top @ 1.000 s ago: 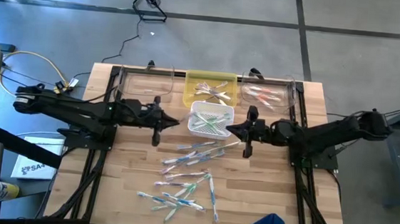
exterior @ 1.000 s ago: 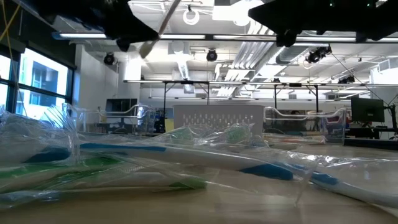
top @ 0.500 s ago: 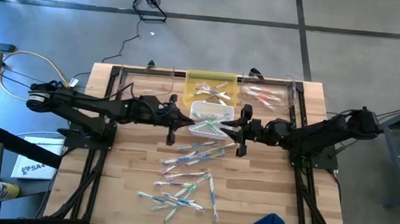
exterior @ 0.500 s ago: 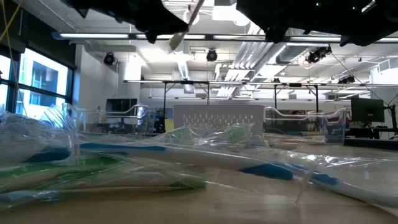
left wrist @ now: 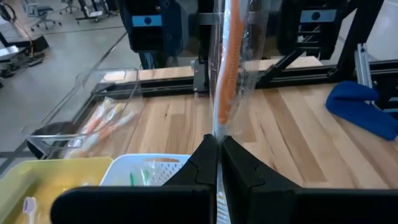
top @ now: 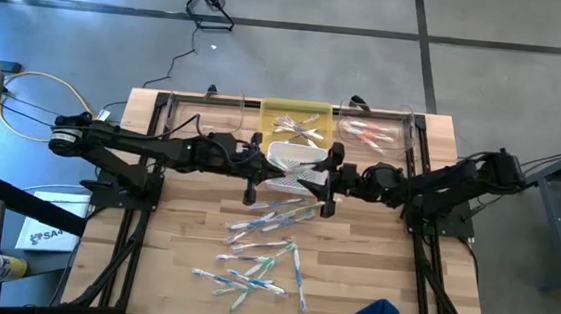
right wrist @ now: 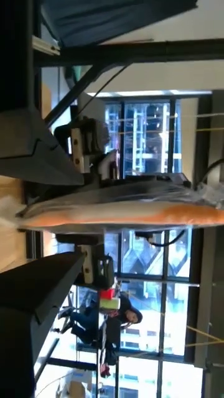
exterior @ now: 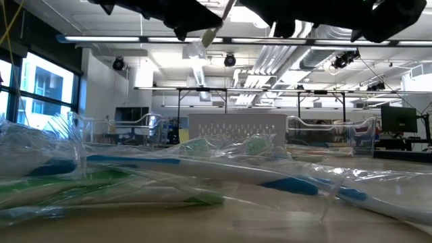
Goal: Pick & Place Toothbrushes
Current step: Put the orange toothbrush into the right transparent bin
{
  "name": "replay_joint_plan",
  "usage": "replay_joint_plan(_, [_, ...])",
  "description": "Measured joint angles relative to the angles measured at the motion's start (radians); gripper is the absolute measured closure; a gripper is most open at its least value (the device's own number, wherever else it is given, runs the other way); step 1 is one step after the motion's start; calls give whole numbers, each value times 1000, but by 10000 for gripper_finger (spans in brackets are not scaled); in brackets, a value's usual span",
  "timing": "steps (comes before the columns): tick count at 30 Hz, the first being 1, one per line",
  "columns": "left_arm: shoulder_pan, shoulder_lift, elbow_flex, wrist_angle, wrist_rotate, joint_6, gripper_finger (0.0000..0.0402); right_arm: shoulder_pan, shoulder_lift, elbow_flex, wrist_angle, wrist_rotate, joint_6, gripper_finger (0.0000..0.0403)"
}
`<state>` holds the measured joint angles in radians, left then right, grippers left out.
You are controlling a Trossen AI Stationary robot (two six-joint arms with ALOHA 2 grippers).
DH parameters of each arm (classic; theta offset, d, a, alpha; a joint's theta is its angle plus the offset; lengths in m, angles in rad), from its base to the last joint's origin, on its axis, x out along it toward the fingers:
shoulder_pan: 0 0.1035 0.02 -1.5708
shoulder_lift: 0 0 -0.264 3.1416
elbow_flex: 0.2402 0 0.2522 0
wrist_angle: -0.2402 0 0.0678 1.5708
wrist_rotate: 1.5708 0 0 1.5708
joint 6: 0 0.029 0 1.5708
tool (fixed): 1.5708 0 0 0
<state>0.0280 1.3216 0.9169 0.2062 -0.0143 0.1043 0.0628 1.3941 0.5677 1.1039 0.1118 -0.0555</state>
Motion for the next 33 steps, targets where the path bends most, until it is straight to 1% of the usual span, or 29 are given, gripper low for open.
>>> replay_joint_plan(10, [0, 0, 1, 8, -1, -1, 401, 0, 21, 54, -2, -14, 1, 222])
replay_joint_plan(12, [0, 0, 1, 11, -2, 0, 401, 0, 21, 62, -15, -14, 0, 228])
replay_joint_plan(15, [0, 0, 1, 10, -3, 5, 401, 0, 21, 66, -30, -13, -1, 255])
replay_joint_plan(22, [0, 0, 1, 10, -3, 22, 401, 0, 21, 66, -32, -13, -3, 352])
replay_joint_plan(25, [-1, 0, 1, 9, -3, 20, 401, 0, 21, 66, -32, -14, -7, 380])
replay_joint_plan(33, [-1, 0, 1, 7, -3, 31, 400, 0, 21, 66, -39, -10, -24, 385])
